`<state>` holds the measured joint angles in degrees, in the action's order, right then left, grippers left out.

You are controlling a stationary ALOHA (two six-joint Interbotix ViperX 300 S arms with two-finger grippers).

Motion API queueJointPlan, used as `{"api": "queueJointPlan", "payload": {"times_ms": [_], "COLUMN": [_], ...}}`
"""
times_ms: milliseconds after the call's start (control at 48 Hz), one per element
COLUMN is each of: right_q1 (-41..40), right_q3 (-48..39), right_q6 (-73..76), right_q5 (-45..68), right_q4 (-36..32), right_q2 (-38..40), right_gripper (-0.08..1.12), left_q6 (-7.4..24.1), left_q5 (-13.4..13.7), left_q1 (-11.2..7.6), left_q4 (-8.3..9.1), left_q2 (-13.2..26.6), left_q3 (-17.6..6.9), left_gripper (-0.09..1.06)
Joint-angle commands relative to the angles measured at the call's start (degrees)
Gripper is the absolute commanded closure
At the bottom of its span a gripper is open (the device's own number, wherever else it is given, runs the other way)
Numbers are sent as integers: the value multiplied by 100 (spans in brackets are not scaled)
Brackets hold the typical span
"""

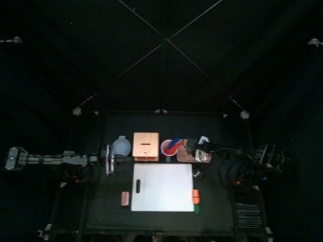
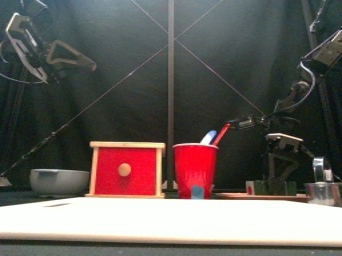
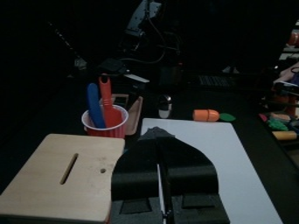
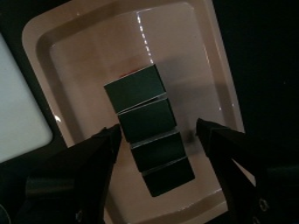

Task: Place sushi on board then cut the sushi with the knife then place the pieces on the plate
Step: Place the sushi on the board

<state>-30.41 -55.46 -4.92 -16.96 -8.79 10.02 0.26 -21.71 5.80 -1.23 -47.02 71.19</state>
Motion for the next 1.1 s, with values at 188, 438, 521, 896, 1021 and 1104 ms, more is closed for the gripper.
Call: {"api": "queueJointPlan", "payload": {"times_ms": [188, 438, 521, 896, 1021, 1104], "right_q1": [9, 18, 35, 193, 308, 457], "right_q3": [35, 53, 88, 237, 229, 237], "right_q6": [0, 26, 35, 62, 141, 149], "right_q5": [141, 88, 18, -633, -729, -782], "right_q4": [-26, -26, 0, 229, 448, 703], "right_q2": [-79, -62, 9, 1081, 1521, 1731], "right_gripper": [15, 46, 47, 47, 47, 47], "left_q6": [-18, -18, -26, -26, -35, -35], "left_q5": [-53, -53, -53, -53, -53, -53], "left_q1": [18, 18, 18, 18, 18, 18], "left_q4": [-9, -9, -9, -9, -18, -35], "left_q2": [18, 18, 18, 18, 18, 18], "left_q3": [-70, -70, -62, -70, -70, -70], "left_gripper": [99, 99, 99, 99, 99, 99]}}
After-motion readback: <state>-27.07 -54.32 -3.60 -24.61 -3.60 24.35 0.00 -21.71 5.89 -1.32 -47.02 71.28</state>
